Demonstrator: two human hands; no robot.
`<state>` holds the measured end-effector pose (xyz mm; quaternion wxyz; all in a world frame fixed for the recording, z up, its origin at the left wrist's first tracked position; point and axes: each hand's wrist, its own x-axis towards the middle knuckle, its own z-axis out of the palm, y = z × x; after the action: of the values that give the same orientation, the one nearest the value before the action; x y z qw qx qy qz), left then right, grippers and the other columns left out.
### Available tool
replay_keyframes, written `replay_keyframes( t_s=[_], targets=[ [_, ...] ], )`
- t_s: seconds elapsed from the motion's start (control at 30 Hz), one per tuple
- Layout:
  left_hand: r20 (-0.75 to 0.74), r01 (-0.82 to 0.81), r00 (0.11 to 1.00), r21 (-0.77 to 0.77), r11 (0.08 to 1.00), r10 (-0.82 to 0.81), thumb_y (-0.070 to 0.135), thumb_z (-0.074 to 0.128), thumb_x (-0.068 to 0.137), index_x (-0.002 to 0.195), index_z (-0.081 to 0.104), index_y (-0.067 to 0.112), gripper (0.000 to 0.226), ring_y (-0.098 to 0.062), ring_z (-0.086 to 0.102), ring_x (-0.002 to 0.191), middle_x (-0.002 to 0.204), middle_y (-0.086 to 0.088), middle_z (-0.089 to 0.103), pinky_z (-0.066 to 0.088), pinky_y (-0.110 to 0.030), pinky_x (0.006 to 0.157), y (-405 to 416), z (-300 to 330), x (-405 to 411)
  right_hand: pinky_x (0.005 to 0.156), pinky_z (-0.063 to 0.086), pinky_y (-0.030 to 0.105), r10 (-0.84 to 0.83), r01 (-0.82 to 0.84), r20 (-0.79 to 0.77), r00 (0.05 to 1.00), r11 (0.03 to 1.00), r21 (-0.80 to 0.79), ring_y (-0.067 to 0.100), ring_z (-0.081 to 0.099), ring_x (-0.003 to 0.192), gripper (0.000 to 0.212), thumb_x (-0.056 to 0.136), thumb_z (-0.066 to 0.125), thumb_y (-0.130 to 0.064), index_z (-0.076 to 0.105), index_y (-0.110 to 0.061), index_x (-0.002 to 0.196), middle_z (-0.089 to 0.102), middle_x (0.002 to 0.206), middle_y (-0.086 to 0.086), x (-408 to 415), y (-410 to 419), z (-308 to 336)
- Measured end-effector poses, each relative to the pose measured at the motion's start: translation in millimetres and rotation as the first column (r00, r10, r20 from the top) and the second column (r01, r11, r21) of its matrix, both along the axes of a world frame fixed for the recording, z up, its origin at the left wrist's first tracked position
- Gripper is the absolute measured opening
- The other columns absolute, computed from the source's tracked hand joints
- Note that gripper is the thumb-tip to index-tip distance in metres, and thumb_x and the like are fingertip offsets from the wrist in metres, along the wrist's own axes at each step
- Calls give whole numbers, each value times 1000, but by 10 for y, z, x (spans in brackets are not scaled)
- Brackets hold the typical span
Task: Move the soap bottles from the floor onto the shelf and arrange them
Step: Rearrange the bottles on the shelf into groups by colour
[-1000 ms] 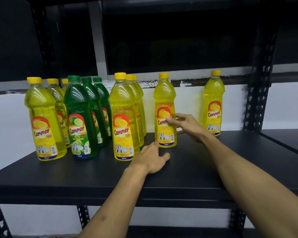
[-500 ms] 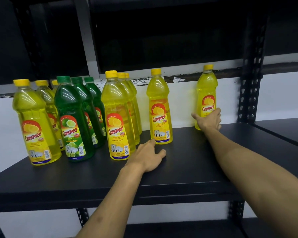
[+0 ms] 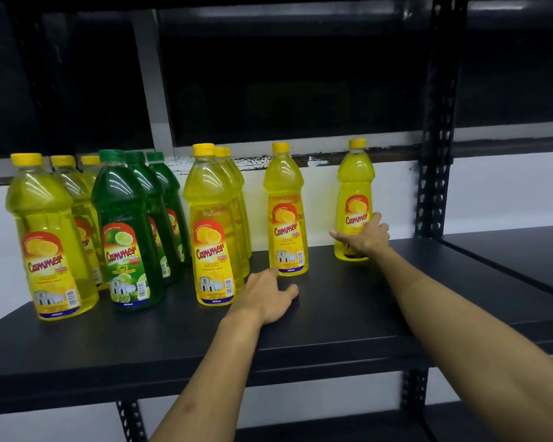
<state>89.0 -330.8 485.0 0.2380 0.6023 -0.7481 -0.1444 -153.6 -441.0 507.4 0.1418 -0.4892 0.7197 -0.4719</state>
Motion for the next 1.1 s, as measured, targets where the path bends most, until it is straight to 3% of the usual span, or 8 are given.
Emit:
replay_keyframes(
  t_s=[0.2,0.43,0.53,0.67,0.8,0.87,0.97,1.1],
  targets=[
    [-19,-3,1000,1,1000,3,43,56,99,148,45,17,57,-27,46,136,148,-9,49,41,-39,105,-21,-7,28,112,42,48,148,-152,-74,986,988,-39,36,40,135,96,83,76,-54,23,-5,147,37,143,20,98,442,-28],
    [-61,28,998,-35,999,-30,55,66,89,134,58,20,57,-22,51,129,139,-4,57,45,-37,101,-15,-34,81,97,54,42,319,-323,-58,946,937,-129,28,55,122,82,80,79,-51,29,-15,134,48,134,11,312,959,-151],
    [-85,63,994,-38,997,-66,66,72,77,133,61,23,72,-20,52,128,137,2,60,47,-37,100,68,-9,78,80,55,30,377,-380,-52,925,914,-140,21,63,110,78,77,82,-52,29,-21,126,56,126,2,489,1140,-158],
    [-157,102,982,-25,994,-105,79,75,62,140,56,28,96,-19,56,126,136,4,62,49,-39,101,170,25,76,85,57,34,429,-438,-98,898,894,-96,21,63,109,84,73,83,-56,28,-20,125,57,122,0,679,1234,-62],
    [-291,110,950,-29,994,-114,59,83,71,144,48,22,90,-19,59,126,134,1,64,47,-36,103,192,45,76,93,57,38,554,-553,30,832,833,-39,20,63,112,85,78,77,-59,29,-18,134,56,127,1,729,1228,55],
    [-356,92,930,-5,996,-87,52,86,71,139,45,19,86,-18,61,122,131,0,65,48,-35,100,159,43,94,88,59,35,599,-596,109,794,801,-63,17,65,107,79,82,76,-54,32,-16,134,59,124,0,729,1217,92],
    [-361,87,929,6,996,-79,48,84,76,124,45,20,67,-17,62,116,128,2,65,49,-36,97,86,12,117,78,58,27,628,-617,160,761,778,-116,10,67,97,71,83,78,-45,35,-14,129,62,115,-2,756,1157,41],
    [-385,76,919,-29,997,-81,39,79,84,124,46,19,56,-16,60,114,129,2,62,50,-38,99,-9,-36,131,83,60,29,670,-646,184,720,743,-177,12,69,100,72,82,78,-46,41,-16,135,65,122,0,860,1023,-56]
  ],
)
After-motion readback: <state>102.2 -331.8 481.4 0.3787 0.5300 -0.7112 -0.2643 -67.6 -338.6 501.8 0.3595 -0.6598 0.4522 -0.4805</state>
